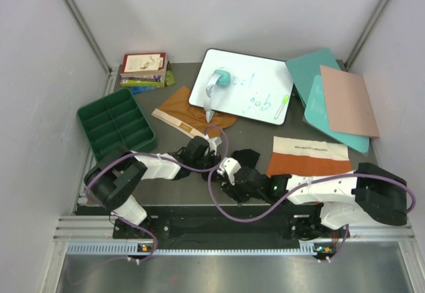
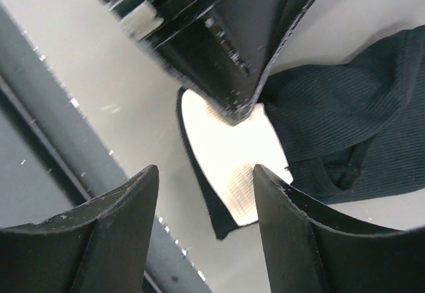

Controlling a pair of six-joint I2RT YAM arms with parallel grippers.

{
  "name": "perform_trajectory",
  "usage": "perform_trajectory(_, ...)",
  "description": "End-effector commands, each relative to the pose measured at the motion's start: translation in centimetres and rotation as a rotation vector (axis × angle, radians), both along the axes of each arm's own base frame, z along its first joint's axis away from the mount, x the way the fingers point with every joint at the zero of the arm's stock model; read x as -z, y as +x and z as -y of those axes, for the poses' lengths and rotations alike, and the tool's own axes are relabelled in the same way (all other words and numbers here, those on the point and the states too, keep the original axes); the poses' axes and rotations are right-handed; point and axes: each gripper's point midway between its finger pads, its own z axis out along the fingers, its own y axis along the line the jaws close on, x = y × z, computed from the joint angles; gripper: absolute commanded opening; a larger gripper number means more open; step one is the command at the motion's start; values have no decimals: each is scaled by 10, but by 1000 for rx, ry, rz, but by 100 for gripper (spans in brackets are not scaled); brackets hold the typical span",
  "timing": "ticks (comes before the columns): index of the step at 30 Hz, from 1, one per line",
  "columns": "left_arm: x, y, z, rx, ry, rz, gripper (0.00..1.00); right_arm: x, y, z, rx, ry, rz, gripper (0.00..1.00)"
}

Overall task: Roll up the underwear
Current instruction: Roll the underwear to the center of the board.

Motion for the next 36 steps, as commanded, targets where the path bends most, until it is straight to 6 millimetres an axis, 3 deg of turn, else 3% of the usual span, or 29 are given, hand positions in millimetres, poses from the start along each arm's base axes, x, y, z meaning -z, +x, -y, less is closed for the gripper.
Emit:
perform_trajectory(1, 34, -25, -27, 40, 147, -91, 5, 3, 12, 1, 64, -56, 43, 59)
perform_trajectory(7, 34, -23, -27, 56, 144, -95, 6, 24, 18, 21, 149, -171, 44, 56)
perform_trajectory(10, 32, -23, -26, 64, 134, -94, 8, 34, 18, 28, 183, -202, 30, 47)
perform_trajectory(13, 27, -21, -26, 55, 120, -82, 21, 41, 15, 29, 191, -218, 5, 29)
perform_trajectory(15, 21, -15, -29, 31, 121, -57, 38, 44, 10, 27, 176, -222, -20, 14)
perform_trajectory(17, 17, -9, -37, -5, 125, -41, 48, 42, 5, 23, 166, -200, -48, 3)
perform_trajectory(18, 7, -4, -38, -20, 108, -13, 56, 36, 4, 20, 160, -181, -57, 1)
perform_trajectory(22, -1, 6, -61, -99, 156, 36, 66, 20, -3, 5, 134, -87, -129, 0)
perform_trajectory(27, -12, 9, -78, -149, 176, 118, 70, 4, -11, -16, 81, 63, -304, 0)
perform_trajectory(31, -21, 10, -82, -160, 153, 181, 70, -14, -2, -23, 84, 171, -429, 0)
perform_trajectory(34, -30, 10, -79, -149, 110, 232, 71, -27, -7, -29, 45, 244, -554, 0)
perform_trajectory(36, -37, 9, -74, -136, 71, 267, 72, -30, 5, -26, 76, 267, -605, 0)
